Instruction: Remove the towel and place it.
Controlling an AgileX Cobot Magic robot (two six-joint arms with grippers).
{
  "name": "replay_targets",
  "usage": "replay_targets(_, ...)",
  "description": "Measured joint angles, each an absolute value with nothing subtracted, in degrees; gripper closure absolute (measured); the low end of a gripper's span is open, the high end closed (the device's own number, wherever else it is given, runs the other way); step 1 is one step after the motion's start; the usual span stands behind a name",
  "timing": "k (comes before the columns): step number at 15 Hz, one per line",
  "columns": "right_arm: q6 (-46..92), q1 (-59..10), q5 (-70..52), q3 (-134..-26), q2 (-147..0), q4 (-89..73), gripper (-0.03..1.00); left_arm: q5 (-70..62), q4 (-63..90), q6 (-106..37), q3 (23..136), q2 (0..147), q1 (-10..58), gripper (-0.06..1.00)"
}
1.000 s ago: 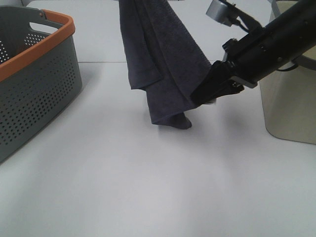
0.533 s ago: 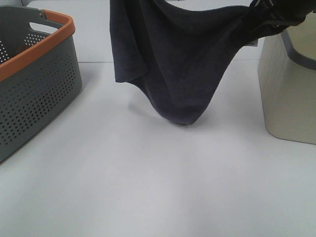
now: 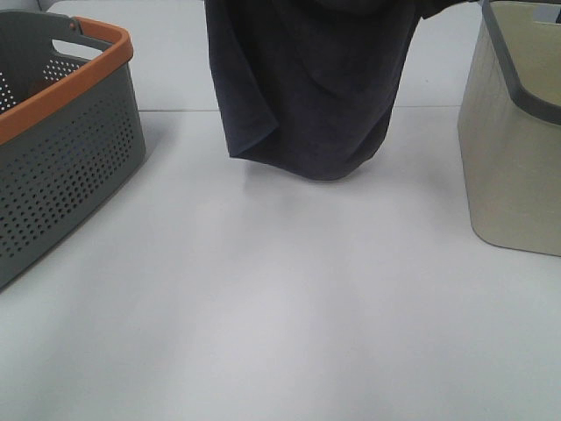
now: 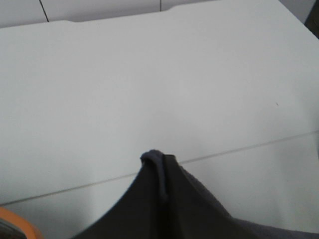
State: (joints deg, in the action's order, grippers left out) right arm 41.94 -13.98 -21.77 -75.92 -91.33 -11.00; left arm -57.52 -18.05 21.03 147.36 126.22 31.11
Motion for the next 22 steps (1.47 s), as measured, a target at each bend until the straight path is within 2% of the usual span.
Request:
replay_targets(2,42.69,-13.98,-11.29,-81.76,-97.98,-8.48,0.94,-44.81,-22.06,23.43,147.36,129.89,28.36,0.94)
replay_targets(5,42.74,-13.98,-5.44,-88.98,-106.74,-4.35,0.94,-34.26,-24.75,23.61,147.36,134.87,26.18,0.94)
replay_targets(16,45.72,-13.81,1.83,-91.85,-113.90,-2.12,0.94,-29.05,-29.05,22.98,147.36,140.15,24.64,0.94)
replay_targets(20,45.78,-12.09,11.29,-91.85,-116.83,-2.12,0.94,-24.18,-27.62,22.98,147.36,143.12,22.63,0.94)
replay_targets(22,45.78,-11.86,11.86,-91.85,-117.46,-2.92,0.94,-23.09,-27.62,22.75,147.36,143.12,22.63,0.94)
